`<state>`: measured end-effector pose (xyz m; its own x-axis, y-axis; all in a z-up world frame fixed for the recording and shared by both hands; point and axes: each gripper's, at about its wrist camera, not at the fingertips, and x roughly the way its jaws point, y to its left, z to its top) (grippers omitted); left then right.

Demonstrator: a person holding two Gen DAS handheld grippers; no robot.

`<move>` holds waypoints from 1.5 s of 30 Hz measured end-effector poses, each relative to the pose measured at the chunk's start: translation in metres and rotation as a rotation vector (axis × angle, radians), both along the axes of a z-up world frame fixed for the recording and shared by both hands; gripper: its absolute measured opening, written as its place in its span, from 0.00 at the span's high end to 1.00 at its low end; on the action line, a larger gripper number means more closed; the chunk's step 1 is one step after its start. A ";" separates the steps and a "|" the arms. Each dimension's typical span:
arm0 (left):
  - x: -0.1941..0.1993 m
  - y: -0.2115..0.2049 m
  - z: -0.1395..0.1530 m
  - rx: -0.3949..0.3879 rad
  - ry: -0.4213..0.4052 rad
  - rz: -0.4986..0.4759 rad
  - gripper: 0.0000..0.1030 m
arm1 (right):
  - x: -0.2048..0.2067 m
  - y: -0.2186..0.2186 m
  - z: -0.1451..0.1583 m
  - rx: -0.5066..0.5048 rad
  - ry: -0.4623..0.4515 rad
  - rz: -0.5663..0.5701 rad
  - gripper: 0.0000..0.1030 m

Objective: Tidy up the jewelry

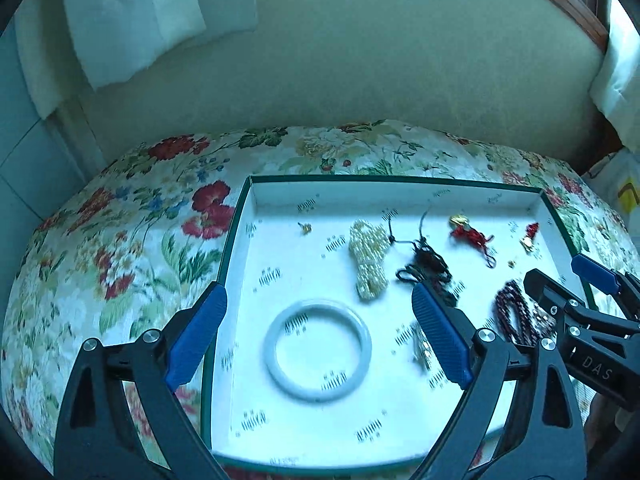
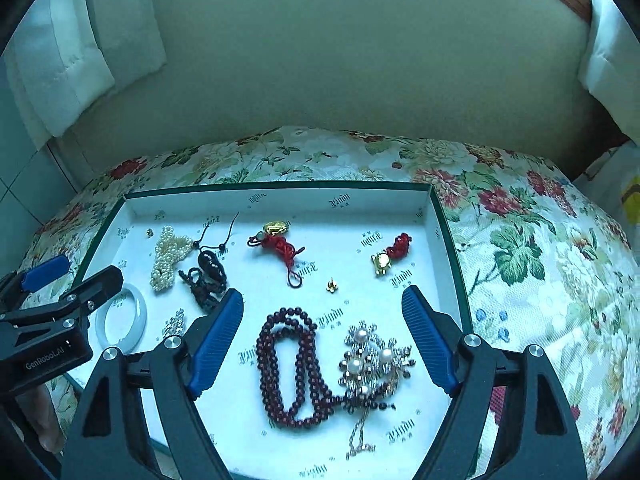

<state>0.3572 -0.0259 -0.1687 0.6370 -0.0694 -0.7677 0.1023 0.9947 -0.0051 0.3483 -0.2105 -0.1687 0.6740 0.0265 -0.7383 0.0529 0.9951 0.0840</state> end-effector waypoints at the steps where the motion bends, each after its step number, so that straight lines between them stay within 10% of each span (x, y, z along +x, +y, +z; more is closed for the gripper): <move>1: -0.005 0.000 0.001 0.001 -0.003 0.001 0.09 | -0.005 0.000 0.002 0.003 -0.005 -0.001 0.22; 20: -0.113 -0.002 0.036 0.018 -0.031 0.040 0.06 | -0.107 0.008 0.034 0.002 -0.060 0.001 0.22; 45: -0.253 0.013 0.154 0.016 -0.282 0.055 0.02 | -0.245 0.022 0.143 -0.007 -0.321 0.043 0.18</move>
<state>0.1044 -0.0130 -0.0143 0.8280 -0.0177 -0.5605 0.0430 0.9986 0.0320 0.1029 -0.1883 -0.0254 0.8711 0.0555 -0.4880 -0.0173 0.9964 0.0825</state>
